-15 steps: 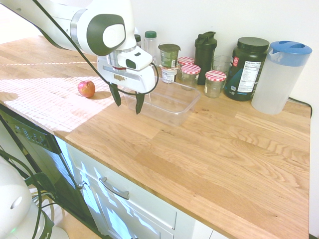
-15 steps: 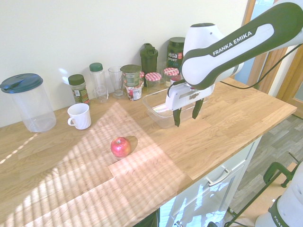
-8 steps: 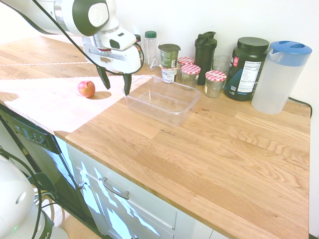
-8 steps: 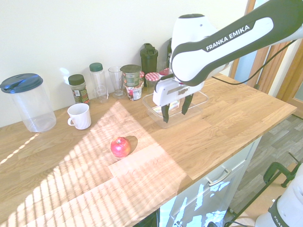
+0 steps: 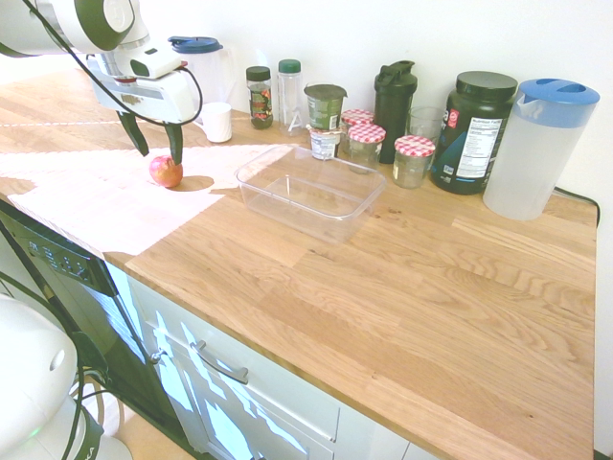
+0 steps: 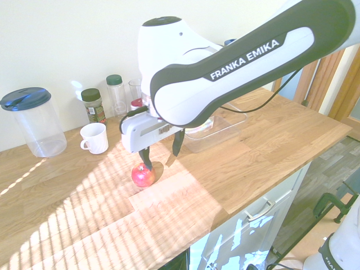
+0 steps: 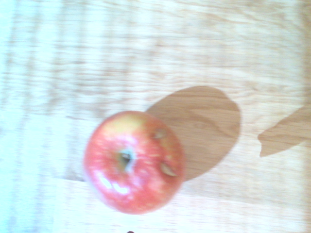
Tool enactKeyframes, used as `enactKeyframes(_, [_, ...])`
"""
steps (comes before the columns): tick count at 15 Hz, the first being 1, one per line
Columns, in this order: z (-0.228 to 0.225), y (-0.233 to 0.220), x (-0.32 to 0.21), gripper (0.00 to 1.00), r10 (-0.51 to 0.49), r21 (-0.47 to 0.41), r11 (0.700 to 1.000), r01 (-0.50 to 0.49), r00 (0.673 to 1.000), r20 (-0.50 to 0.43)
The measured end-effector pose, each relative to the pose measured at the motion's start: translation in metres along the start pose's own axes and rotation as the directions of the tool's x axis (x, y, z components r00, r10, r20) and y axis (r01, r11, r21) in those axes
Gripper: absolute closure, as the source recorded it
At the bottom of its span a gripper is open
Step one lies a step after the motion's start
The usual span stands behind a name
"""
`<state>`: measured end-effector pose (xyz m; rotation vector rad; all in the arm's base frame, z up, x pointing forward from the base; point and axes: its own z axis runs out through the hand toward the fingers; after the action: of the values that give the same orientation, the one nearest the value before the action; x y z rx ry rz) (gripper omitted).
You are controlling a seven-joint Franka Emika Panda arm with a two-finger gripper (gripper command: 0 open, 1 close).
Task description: Put the apple into the container
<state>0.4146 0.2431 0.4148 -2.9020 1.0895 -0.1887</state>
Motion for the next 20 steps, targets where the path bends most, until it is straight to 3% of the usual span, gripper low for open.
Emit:
enactKeyframes(5, [0.023, -0.048, -0.017, 0.00, -0.010, -0.029, 1.000, 0.009, 1.000, -0.016])
enactKeyframes(11, [0.054, -0.064, -0.008, 0.00, -0.001, -0.074, 0.997, -0.002, 0.999, -0.036])
enactKeyframes(12, [0.060, -0.064, -0.007, 1.00, 0.001, -0.083, 0.997, -0.004, 0.999, -0.034])
enactKeyframes(20, [0.071, -0.068, 0.001, 1.00, 0.012, -0.090, 0.996, -0.015, 0.999, -0.031])
